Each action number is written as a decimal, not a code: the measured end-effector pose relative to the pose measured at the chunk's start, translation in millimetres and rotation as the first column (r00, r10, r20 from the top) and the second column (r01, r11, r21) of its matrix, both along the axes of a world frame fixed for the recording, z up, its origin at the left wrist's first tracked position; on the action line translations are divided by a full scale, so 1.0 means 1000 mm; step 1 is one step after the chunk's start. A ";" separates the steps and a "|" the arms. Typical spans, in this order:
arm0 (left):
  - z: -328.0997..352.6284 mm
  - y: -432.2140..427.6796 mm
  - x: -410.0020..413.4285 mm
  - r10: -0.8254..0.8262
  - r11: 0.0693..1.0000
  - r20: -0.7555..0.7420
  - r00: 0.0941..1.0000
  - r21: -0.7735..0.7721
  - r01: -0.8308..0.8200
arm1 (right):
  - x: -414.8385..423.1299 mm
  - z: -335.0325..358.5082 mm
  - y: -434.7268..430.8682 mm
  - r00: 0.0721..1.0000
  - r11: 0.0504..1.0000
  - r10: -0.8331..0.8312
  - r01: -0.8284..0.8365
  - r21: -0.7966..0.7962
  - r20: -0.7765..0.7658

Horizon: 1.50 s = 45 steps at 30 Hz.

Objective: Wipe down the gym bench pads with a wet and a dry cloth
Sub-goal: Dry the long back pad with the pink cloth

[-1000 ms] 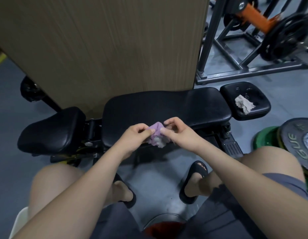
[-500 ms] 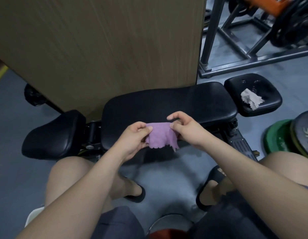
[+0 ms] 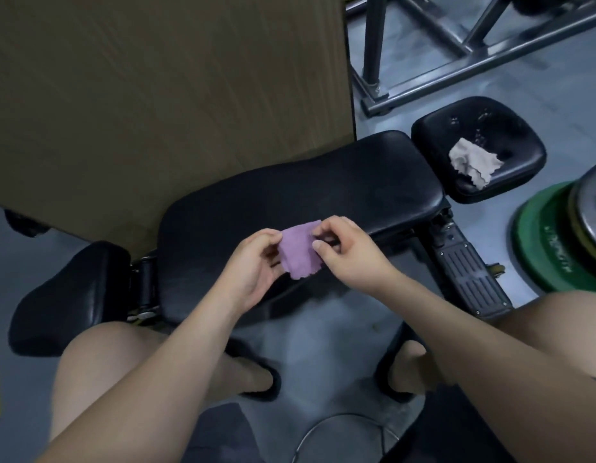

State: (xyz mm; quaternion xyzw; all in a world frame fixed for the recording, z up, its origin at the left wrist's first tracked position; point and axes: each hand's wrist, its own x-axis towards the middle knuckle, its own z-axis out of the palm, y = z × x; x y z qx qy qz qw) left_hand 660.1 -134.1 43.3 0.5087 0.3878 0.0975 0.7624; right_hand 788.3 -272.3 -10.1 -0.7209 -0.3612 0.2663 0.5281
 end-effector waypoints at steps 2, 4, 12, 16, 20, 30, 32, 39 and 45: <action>0.000 -0.005 0.012 0.033 0.996 0.022 0.999 -0.082 -0.031 | 0.004 -0.006 -0.005 0.997 0.998 -0.063 0.062 -0.026 -0.041; 0.000 -0.012 0.023 0.039 0.992 0.016 0.999 -0.118 -0.037 | 0.008 -0.014 -0.009 0.993 0.993 -0.105 0.103 -0.052 -0.045; -0.005 -0.027 0.027 0.037 0.970 0.001 0.999 -0.240 -0.035 | 0.026 -0.001 -0.019 0.826 0.994 -0.113 0.098 -0.057 -0.553; -0.004 -0.026 0.013 0.032 0.986 -0.089 0.996 -0.158 -0.045 | 0.028 0.002 -0.016 0.939 0.995 -0.056 0.025 -0.095 -0.339; -0.001 -0.025 0.007 -0.145 0.969 -0.194 0.970 0.168 0.179 | 0.024 0.012 -0.013 0.901 0.996 0.085 -0.093 0.003 -0.426; 0.010 -0.030 -0.016 -0.056 0.944 -0.030 0.998 0.325 0.062 | 0.000 0.018 -0.010 0.519 1.000 0.021 0.002 0.026 -0.855; 0.007 -0.030 -0.021 -0.043 0.935 -0.042 0.998 0.351 0.055 | -0.002 0.017 -0.010 0.558 0.999 0.004 -0.034 -0.018 -0.830; -0.004 -0.023 -0.030 -0.038 0.851 -0.219 0.975 0.504 0.147 | -0.006 0.014 -0.005 0.788 0.998 0.058 -0.023 0.066 -0.612; -0.008 -0.011 -0.032 -0.091 0.691 -0.342 0.935 0.655 0.307 | -0.007 0.010 -0.009 0.974 0.970 0.124 -0.159 -0.185 -0.187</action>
